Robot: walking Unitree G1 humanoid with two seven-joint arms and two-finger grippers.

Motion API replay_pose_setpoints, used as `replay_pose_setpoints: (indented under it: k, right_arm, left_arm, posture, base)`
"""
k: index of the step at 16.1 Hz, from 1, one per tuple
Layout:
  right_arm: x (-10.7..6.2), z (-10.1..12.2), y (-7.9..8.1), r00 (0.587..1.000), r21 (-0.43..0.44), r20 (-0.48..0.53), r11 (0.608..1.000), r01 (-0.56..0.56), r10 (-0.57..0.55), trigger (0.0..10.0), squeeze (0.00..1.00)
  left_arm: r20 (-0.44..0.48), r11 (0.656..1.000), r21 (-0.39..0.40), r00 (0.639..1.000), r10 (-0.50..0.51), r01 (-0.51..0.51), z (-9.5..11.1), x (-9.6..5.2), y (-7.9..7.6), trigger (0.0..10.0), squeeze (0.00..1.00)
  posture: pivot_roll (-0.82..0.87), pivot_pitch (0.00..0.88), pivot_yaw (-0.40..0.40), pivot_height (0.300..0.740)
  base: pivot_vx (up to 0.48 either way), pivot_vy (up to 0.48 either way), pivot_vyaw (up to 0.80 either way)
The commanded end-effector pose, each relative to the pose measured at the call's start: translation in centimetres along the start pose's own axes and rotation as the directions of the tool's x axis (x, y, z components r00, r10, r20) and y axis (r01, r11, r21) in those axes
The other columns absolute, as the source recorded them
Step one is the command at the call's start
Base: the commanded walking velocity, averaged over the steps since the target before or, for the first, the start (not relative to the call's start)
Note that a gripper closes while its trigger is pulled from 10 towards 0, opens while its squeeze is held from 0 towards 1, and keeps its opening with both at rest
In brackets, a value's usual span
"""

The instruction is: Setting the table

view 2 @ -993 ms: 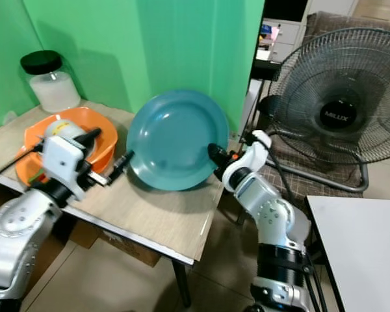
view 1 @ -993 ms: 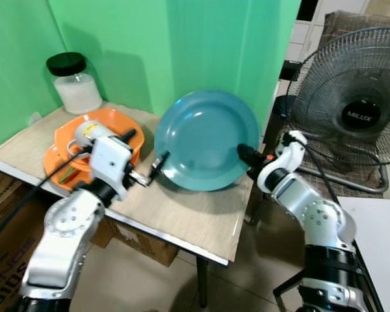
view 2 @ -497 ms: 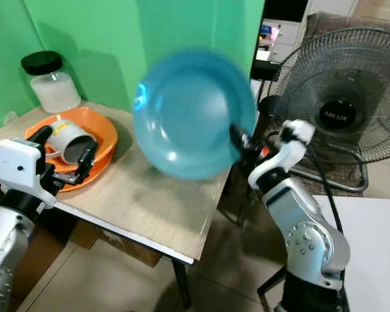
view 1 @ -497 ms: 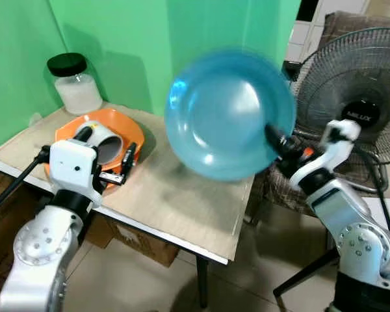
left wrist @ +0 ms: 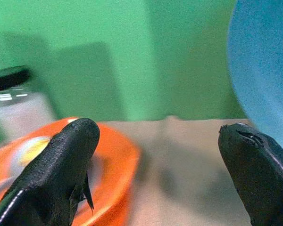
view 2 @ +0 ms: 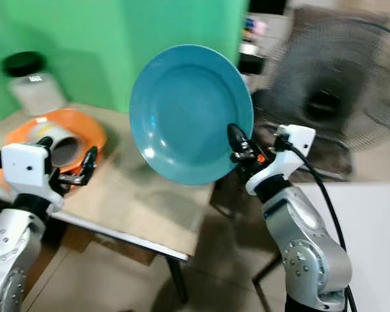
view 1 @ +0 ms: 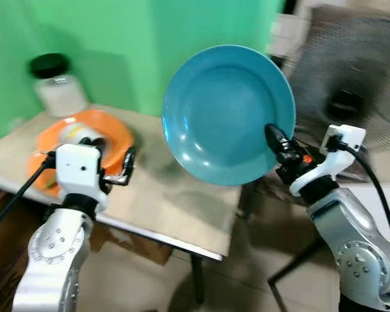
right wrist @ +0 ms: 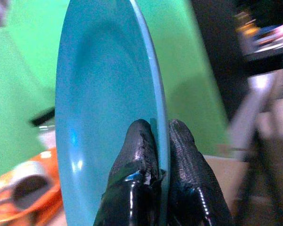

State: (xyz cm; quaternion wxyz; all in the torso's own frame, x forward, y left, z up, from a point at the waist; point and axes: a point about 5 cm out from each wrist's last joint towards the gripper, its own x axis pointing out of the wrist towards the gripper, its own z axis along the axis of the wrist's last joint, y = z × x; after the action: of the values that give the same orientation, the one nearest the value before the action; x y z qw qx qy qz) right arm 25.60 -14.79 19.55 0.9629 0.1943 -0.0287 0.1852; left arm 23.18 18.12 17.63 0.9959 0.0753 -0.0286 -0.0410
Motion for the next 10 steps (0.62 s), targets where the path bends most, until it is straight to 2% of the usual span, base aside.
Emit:
replay_pose_setpoints:
  k: [1,2,4,10]
  right_arm:
    - [0.1,1.0,0.8,0.998,-0.05,0.058,0.999,-0.017,0.02,10.0,0.0]
    - [0.6,0.8,1.3,0.998,-0.09,0.056,0.996,-0.004,0.009,10.0,0.0]
    - [0.7,0.9,1.6,0.998,-0.142,0.056,0.99,-0.002,0.011,10.0,0.0]
    - [0.9,1.7,1.5,0.995,-0.19,0.1,0.981,0.032,-0.013,10.0,0.0]
  left_arm:
    - [-0.016,1.0,-0.005,1.0,-0.002,0.002,-0.2,-0.1,-0.2,10.0,0.0]
    - [-0.025,1.0,-0.01,1.0,-0.012,0.012,-0.4,-0.3,-0.7,10.0,0.0]
    - [-0.016,0.997,-0.069,1.0,0.021,-0.022,-0.2,0.0,-0.9,10.0,0.0]
    - [-0.02,0.993,-0.113,1.0,0.013,-0.015,-0.4,0.7,-1.4,10.0,0.0]
  posture:
    - [-0.01,0.0,0.047,0.74]
    - [-0.01,0.0,0.044,0.74]
    - [-0.02,0.0,0.036,0.74]
    - [-0.05,0.0,0.059,0.74]
  base:
    - [0.0,0.0,-0.79]
    - [0.0,0.0,-0.79]
    - [0.0,0.0,-0.79]
    - [0.0,0.0,-0.79]
